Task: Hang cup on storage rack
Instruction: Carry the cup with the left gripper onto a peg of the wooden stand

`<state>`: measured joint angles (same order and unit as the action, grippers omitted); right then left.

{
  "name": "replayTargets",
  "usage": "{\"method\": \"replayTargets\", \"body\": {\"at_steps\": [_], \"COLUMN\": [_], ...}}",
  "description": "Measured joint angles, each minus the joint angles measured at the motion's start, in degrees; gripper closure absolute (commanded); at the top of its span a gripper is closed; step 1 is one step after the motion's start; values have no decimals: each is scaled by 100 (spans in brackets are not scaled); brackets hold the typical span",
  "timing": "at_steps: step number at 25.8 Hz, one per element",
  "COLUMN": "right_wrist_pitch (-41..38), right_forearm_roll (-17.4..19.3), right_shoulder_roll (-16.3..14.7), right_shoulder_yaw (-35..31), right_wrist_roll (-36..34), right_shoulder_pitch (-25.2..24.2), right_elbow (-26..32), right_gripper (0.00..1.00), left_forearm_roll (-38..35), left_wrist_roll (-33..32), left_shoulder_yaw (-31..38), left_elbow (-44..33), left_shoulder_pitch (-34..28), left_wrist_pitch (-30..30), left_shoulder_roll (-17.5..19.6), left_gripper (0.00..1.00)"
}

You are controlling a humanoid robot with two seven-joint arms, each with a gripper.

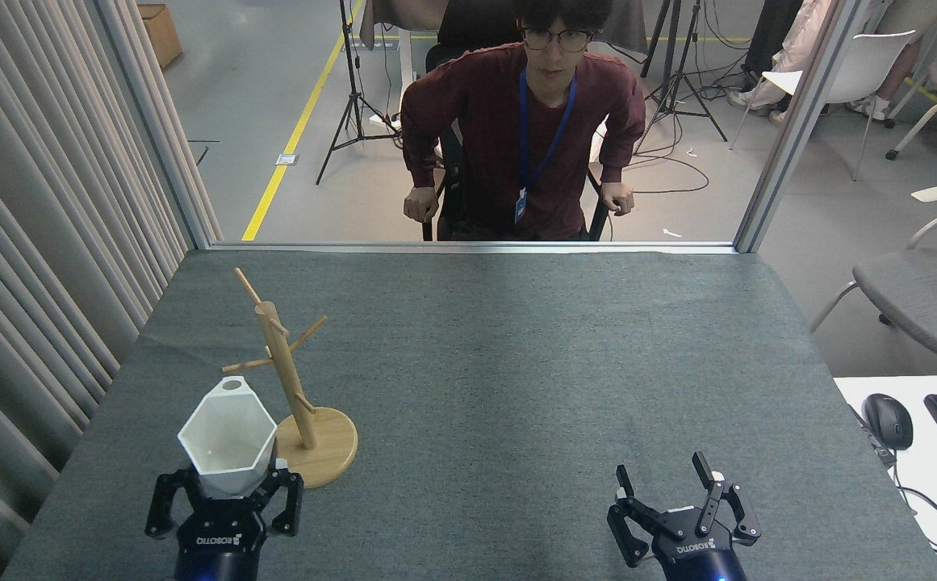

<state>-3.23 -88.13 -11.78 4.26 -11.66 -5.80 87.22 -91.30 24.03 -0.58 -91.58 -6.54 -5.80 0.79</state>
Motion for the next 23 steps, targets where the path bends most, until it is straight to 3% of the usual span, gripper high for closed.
{"method": "replayTargets", "body": {"at_steps": [6, 13, 23], "right_wrist_pitch": [3, -33, 32], "right_forearm_roll": [9, 15, 24], "right_shoulder_roll": [155, 212, 325], "right_shoulder_yaw": [-93, -204, -374], "right_wrist_roll": [-74, -544, -690], "right_shoulder_pitch": [-12, -97, -290], "right_elbow": [-291, -325, -329], "right_gripper": [2, 2, 2], "left_forearm_roll": [-231, -731, -1464], "left_wrist_roll": [12, 19, 77], "left_shoulder_yaw": [307, 466, 536], "left_elbow": [440, 935, 1604], "left_shoulder_pitch": [459, 911, 1279], "left_wrist_pitch": [-343, -411, -699], "left_shoulder_roll": [20, 27, 1], "left_gripper": [55, 55, 53]}}
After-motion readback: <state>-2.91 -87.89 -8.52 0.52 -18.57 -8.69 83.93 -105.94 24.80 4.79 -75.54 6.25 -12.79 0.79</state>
